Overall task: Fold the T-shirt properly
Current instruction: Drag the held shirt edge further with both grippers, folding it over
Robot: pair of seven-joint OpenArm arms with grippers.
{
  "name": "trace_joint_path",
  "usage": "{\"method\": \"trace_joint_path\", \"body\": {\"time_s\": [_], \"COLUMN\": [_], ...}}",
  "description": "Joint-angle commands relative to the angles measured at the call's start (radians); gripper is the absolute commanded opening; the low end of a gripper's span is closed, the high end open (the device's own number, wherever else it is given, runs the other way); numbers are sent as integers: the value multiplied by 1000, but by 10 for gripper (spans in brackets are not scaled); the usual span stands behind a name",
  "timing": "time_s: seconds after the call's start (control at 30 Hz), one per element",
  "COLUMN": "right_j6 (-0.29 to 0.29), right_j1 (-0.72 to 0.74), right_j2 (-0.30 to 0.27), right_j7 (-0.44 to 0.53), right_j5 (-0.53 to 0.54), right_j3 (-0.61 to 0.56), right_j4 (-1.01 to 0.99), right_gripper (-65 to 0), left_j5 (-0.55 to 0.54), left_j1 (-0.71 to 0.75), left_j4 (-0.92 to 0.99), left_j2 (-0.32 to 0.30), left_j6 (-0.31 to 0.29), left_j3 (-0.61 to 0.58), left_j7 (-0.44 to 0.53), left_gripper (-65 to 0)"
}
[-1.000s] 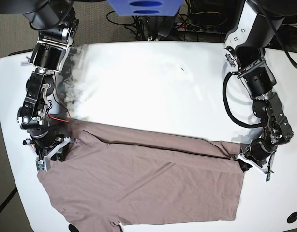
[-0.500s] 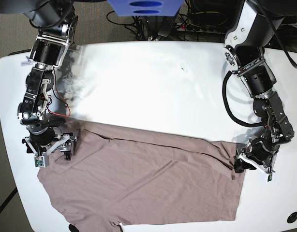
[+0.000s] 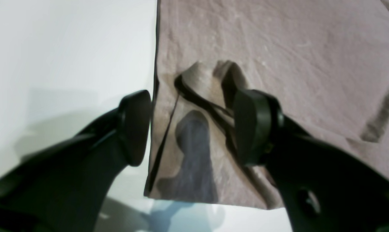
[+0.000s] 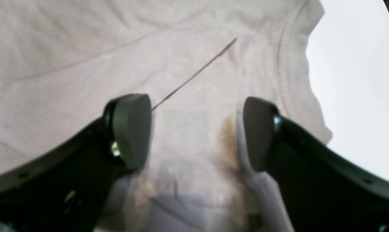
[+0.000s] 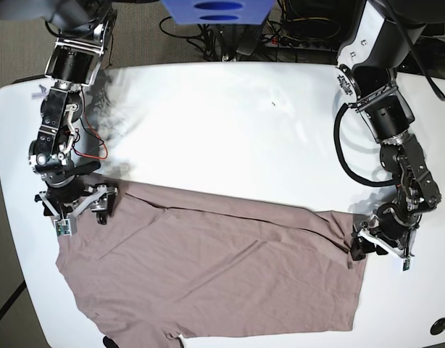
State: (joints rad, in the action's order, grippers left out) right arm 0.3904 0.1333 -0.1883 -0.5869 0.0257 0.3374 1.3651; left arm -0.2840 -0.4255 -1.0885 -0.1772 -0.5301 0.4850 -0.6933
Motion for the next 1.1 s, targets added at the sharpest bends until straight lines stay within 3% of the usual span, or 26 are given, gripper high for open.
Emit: {"method": "trace_joint_path", "body": {"time_s": [0.0, 0.3, 0.63, 0.9, 1.07], "right_j6": [-2, 14, 19, 20, 26], "right_j1": [-14, -88, -74, -46, -47], "right_j2": [-11, 3, -3, -20, -29], "right_j7": [25, 26, 9, -11, -10], "right_j5": [13, 9, 40, 108, 110], "right_j3": [0, 61, 194, 231, 239], "right_j4": [57, 134, 89, 56, 38], "right_gripper": [-219, -220, -213, -210, -212], "left_j5": [-20, -12, 3, 0, 1], "left_j1": [3, 107, 147, 111, 121], "left_j4": [-36, -130, -127, -84, -66], "left_j2": [-8, -11, -13, -15, -15], "left_j6": [5, 16, 6, 1, -6], "left_j3": [3, -1, -5, -18, -12], "left_j7": [27, 13, 25, 53, 82], "left_gripper": [-213, -124, -133, -176, -258]}}
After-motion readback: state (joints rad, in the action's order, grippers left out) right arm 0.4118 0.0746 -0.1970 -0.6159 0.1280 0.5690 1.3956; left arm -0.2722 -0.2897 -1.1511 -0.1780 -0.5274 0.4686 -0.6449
